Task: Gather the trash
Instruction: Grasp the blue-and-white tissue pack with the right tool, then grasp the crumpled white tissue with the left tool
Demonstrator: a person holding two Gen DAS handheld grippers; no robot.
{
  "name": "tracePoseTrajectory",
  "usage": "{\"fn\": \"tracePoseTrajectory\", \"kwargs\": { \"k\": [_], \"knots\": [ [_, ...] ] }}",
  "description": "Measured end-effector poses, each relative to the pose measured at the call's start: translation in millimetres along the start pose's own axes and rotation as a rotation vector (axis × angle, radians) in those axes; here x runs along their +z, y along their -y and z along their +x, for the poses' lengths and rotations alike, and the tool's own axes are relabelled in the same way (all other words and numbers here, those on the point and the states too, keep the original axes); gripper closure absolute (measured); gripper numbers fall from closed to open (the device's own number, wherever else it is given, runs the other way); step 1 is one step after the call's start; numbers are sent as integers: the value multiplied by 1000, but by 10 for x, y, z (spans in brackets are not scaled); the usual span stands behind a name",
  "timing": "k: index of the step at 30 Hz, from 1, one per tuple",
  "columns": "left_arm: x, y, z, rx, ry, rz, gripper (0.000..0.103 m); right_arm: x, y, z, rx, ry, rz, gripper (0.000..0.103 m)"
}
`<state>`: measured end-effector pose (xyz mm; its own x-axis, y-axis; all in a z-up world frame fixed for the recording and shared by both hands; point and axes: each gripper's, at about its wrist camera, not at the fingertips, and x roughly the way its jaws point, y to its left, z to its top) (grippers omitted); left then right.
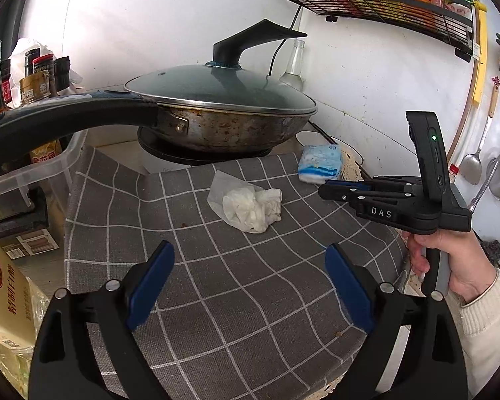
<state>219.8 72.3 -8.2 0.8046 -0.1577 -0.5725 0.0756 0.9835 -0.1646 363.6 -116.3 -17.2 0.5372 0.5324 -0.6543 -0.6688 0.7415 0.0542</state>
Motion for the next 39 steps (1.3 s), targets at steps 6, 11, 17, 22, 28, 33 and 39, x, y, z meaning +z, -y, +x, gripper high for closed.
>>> {"fn": "tracePoseTrajectory", "kwargs": {
  "k": [6,11,17,22,28,33,39],
  "knots": [
    [24,16,-26,-2,5,17,9,190,147,-104,-11,29,137,20],
    [45,-64,-78,2,12,23,9,96,258,-298,52,50,215,22],
    [43,-156,-44,-18,15,-27,9,196,289,-427,-99,97,128,23],
    [20,-99,-29,-28,12,-2,9,460,486,-44,-142,40,119,30],
    [23,-172,29,-26,-1,-1,9,444,398,231,-187,-14,18,90],
    [122,-150,91,0,-6,20,9,434,319,74,-176,29,-15,96],
    [300,67,362,17,-60,65,9,345,264,-262,-123,101,2,96]
  ]
}}
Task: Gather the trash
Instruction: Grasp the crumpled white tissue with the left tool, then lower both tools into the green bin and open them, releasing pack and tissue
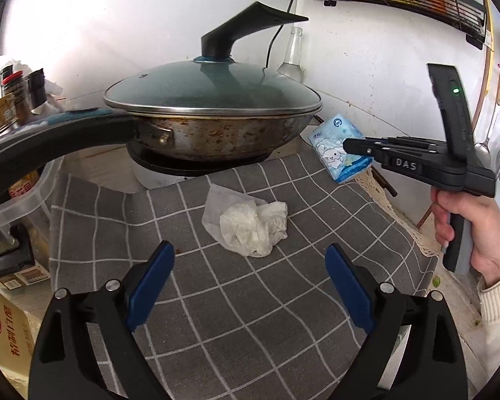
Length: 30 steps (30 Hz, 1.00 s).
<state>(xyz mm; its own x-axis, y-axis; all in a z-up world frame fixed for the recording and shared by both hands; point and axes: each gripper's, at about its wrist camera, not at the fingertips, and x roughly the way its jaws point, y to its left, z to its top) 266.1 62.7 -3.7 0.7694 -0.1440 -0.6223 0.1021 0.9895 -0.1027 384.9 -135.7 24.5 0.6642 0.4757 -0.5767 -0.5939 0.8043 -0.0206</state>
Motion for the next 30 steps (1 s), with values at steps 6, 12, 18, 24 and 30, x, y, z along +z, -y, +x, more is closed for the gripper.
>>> {"fn": "tracePoseTrajectory", "kwargs": {
  "k": [6,12,18,24,30],
  "knots": [
    [221,-1,639,58,-172,-32,9,-70,-81,-408,67,58,0,96],
    [263,-48,755,52,-211,-40,69,-112,-264,-657,102,87,-33,96],
    [202,-35,332,56,-103,-43,82,-200,-432,-890,122,94,-42,96],
    [21,3,-224,31,-15,-16,82,-364,-653,-1225,125,109,-38,96],
    [-242,322,-646,-16,33,23,82,-659,-934,-1594,129,128,-36,96]
  ]
}}
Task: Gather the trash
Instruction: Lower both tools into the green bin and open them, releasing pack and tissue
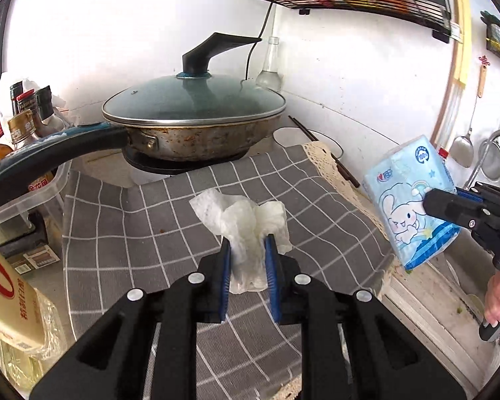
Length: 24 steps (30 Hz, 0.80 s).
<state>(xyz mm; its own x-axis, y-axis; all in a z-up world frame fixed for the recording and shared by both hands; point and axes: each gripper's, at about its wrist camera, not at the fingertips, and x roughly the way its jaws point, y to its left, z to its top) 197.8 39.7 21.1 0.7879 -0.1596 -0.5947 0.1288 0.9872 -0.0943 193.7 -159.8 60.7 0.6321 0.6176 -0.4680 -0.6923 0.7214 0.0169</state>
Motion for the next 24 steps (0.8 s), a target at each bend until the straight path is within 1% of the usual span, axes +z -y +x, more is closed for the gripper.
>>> {"fn": "tracePoseTrajectory", "kwargs": {
  "k": [3,6,9,14,16,19,21,24],
  "knots": [
    [-195,176,-113,-7,12,23,82,-196,-128,-159,-10,-2,2,96],
    [-459,295,-202,-36,11,15,82,-443,-222,-296,-30,-6,9,96],
    [-782,448,-253,-51,10,37,83,-765,-302,-364,-45,-28,21,96],
    [-1341,646,-263,-91,-17,51,83,-1347,-391,-387,-60,-77,59,96],
    [-1587,712,-208,-98,-34,51,83,-1607,-398,-359,-65,-103,81,96],
    [-1970,801,-74,-129,-74,51,82,-2021,-374,-256,-65,-147,131,96],
    [-2203,824,52,-145,-115,42,82,-2293,-365,-135,-61,-185,156,96],
    [-2479,823,247,-147,-154,33,82,-2667,-322,98,-68,-249,194,96]
  ]
}}
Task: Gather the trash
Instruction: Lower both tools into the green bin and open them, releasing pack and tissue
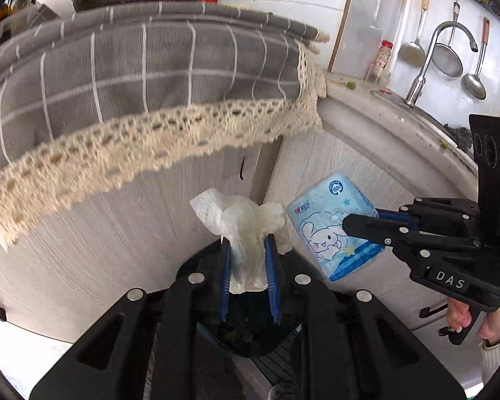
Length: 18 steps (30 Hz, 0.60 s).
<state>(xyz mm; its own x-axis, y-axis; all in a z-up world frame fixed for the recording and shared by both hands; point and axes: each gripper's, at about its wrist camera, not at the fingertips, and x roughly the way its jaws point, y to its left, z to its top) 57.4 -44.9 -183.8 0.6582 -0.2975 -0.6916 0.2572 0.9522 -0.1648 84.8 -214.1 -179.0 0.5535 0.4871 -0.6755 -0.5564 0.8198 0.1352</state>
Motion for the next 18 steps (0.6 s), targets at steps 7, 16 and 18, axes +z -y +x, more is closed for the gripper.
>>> {"fn": "tracePoseTrajectory", "kwargs": {
  "k": [7,16,18],
  "knots": [
    [-428,-110,556,-9,-52,-16,82,-490,182,701,-71,-87,48,96],
    [-609,-202,863,-7,-125,-30,82,-817,168,1119,-100,-157,53,96],
    [-630,-244,927,-9,-148,-48,82,-821,157,1149,-102,-163,55,95]
  ]
}}
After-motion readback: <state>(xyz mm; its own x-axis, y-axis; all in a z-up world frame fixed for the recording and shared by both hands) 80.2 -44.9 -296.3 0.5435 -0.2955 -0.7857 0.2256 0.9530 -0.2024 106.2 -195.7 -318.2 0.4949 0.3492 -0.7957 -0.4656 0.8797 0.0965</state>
